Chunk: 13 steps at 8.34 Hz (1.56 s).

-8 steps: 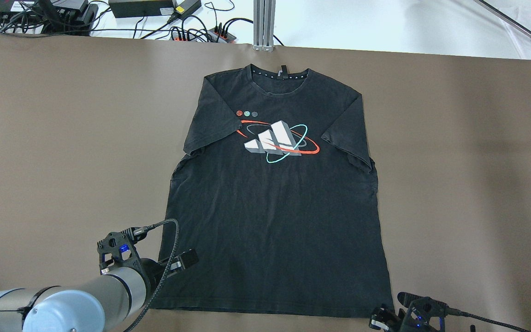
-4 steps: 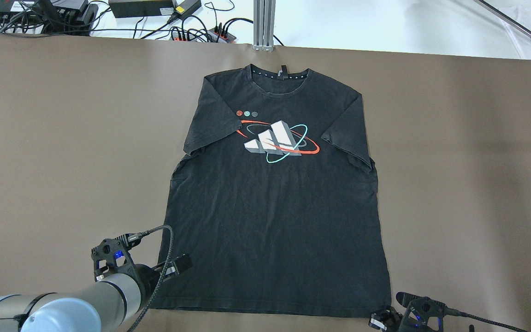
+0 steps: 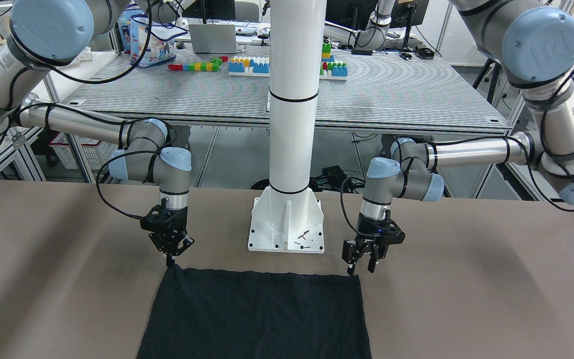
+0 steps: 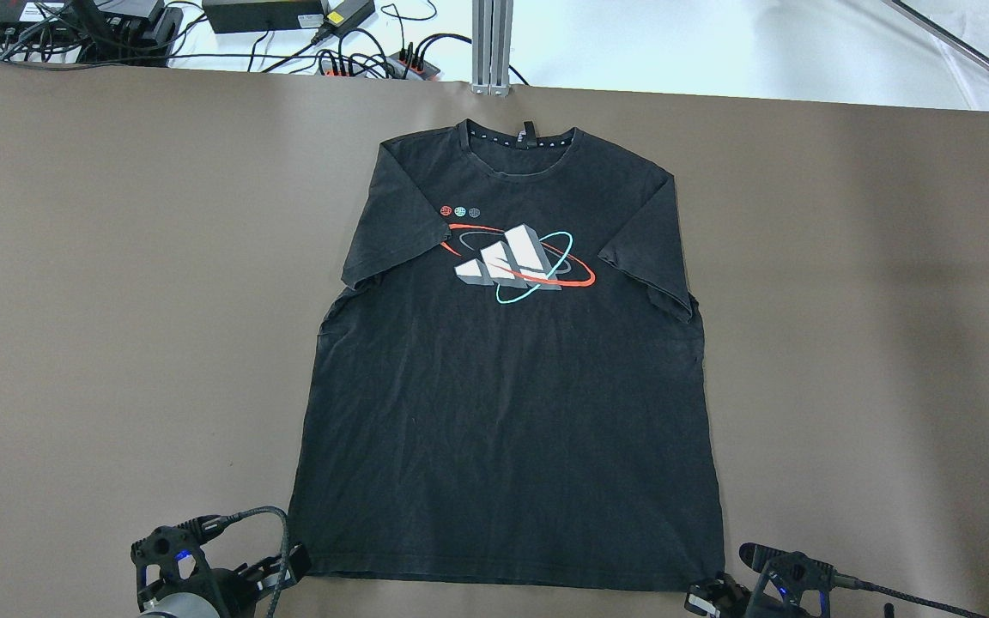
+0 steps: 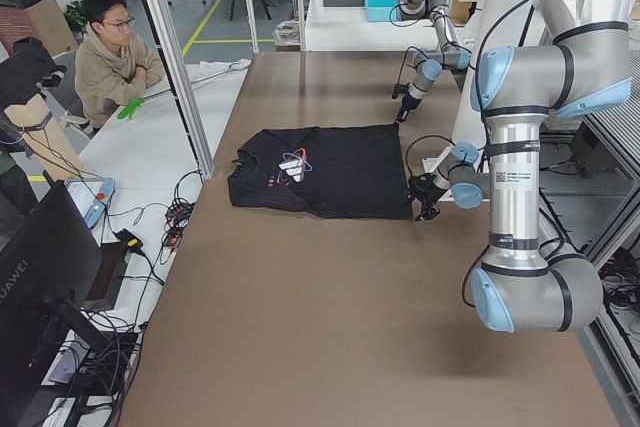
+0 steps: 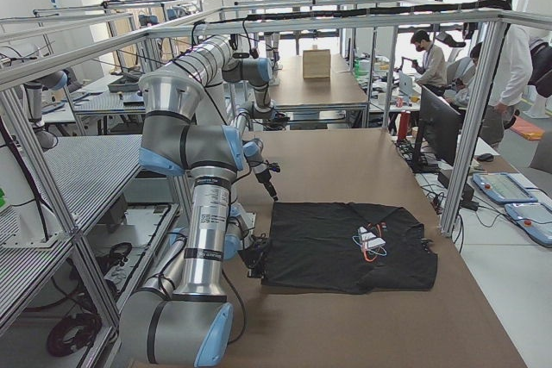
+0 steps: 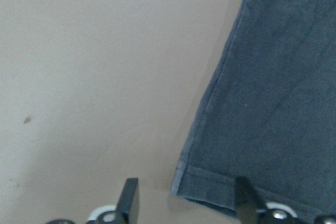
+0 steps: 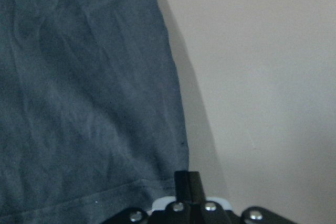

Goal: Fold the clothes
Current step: 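Grasp the hem corners with the left and right grippers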

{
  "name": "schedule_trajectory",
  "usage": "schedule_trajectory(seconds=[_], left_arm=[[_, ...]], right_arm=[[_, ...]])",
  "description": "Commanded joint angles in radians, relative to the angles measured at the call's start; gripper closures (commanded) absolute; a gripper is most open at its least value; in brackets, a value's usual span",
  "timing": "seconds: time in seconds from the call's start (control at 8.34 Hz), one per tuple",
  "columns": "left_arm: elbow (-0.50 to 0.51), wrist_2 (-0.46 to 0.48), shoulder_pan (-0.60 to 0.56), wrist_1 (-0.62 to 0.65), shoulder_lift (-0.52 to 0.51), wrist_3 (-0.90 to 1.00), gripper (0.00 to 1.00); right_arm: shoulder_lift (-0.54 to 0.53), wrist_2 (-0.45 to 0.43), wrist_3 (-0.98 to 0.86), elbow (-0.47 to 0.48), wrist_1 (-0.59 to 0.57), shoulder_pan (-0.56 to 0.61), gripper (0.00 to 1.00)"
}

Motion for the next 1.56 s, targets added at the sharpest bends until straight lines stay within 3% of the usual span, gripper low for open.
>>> schedule_trajectory(seconds=[0.0,0.6,0.96,1.08,1.32,1.44], left_arm=[[0.029,0.008,0.015,-0.002,-0.009,-0.012,0.51],[0.051,0.005,0.017,-0.003,-0.016,-0.012,0.57],[0.054,0.003,0.017,-0.003,-0.032,-0.013,0.93],[0.054,0.003,0.015,-0.003,-0.032,-0.013,1.00],[0.034,-0.006,0.006,-0.005,-0.026,-0.007,1.00],[-0.039,-0.016,0.003,0.002,-0.013,-0.001,1.00]], right_arm=[[0.000,0.002,-0.001,0.001,-0.001,0.000,1.00],[0.000,0.002,-0.002,-0.001,-0.001,0.000,1.00],[0.002,0.002,-0.002,-0.001,0.000,0.000,1.00],[0.002,0.002,-0.002,-0.001,0.000,0.000,1.00],[0.002,0.002,-0.002,0.003,0.000,0.000,1.00],[0.002,0.002,-0.004,0.013,0.000,0.000,1.00]])
